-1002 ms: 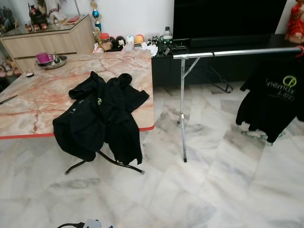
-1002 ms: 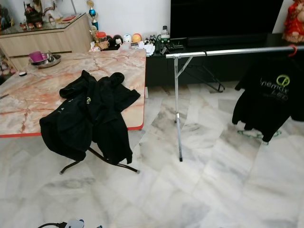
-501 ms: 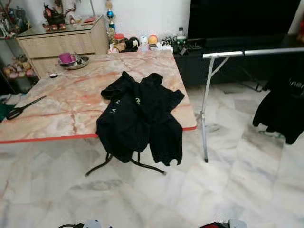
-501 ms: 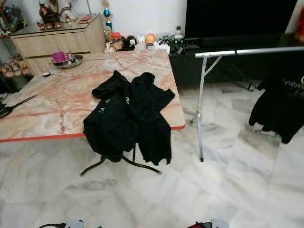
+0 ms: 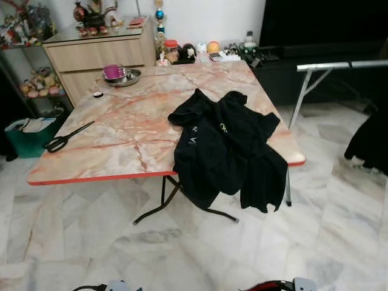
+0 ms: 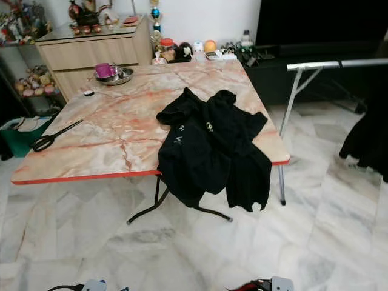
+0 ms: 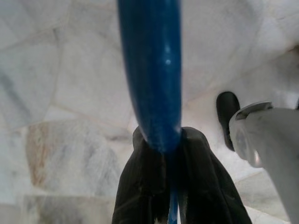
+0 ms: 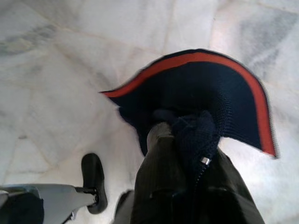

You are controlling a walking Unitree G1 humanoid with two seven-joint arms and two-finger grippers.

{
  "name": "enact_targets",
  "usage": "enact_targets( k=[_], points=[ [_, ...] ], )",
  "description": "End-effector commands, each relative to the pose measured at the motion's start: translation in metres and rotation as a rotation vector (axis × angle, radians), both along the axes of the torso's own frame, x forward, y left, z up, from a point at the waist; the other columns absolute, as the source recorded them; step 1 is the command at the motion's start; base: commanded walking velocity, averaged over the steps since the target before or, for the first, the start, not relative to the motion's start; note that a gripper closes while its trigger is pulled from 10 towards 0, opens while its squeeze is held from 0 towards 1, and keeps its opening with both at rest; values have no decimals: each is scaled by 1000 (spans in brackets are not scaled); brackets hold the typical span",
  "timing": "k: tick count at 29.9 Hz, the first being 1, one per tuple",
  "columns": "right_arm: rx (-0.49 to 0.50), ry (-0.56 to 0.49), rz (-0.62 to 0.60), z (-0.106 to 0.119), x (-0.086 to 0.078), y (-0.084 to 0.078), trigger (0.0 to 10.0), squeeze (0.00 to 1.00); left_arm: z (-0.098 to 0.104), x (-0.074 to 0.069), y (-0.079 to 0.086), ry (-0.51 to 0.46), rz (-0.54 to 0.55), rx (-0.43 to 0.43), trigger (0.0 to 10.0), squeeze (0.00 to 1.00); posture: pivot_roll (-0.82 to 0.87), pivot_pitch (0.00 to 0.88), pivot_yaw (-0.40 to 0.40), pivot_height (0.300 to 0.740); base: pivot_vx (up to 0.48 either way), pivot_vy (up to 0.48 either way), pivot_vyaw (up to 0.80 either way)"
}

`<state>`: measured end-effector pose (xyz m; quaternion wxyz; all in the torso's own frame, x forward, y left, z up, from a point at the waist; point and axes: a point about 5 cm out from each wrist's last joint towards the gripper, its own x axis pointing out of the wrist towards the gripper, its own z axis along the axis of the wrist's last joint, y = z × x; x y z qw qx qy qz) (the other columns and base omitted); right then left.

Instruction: Hang hanger

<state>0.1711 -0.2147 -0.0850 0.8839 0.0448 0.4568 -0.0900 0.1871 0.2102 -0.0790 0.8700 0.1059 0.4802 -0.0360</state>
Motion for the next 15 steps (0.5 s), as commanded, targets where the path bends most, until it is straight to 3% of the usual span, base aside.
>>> enact_targets(
  k=[1,8,11,13,15],
  points=[
    [-7,-10,-15,2,2,-6,10000,0,-1,-2,1,4,1,-3,10000,0,60,20,47,740,0,0,0],
    [-35,-39,-38,4,1,-14,10000,0,-1,-2,-1,2,1,-12,10000,0,62,21,47,740,0,0,0],
    [-77,-115,-117,8,4,-14,10000,0,-1,-2,-1,5,-2,-11,10000,0,62,23,47,740,0,0,0],
    [-107,-170,-144,13,12,-16,10000,0,-1,-2,-1,5,-4,-11,10000,0,61,26,47,740,0,0,0],
    [-157,-313,-160,32,35,-26,10000,0,-1,-3,0,6,-4,-8,10000,0,62,26,45,740,0,0,0]
  ],
)
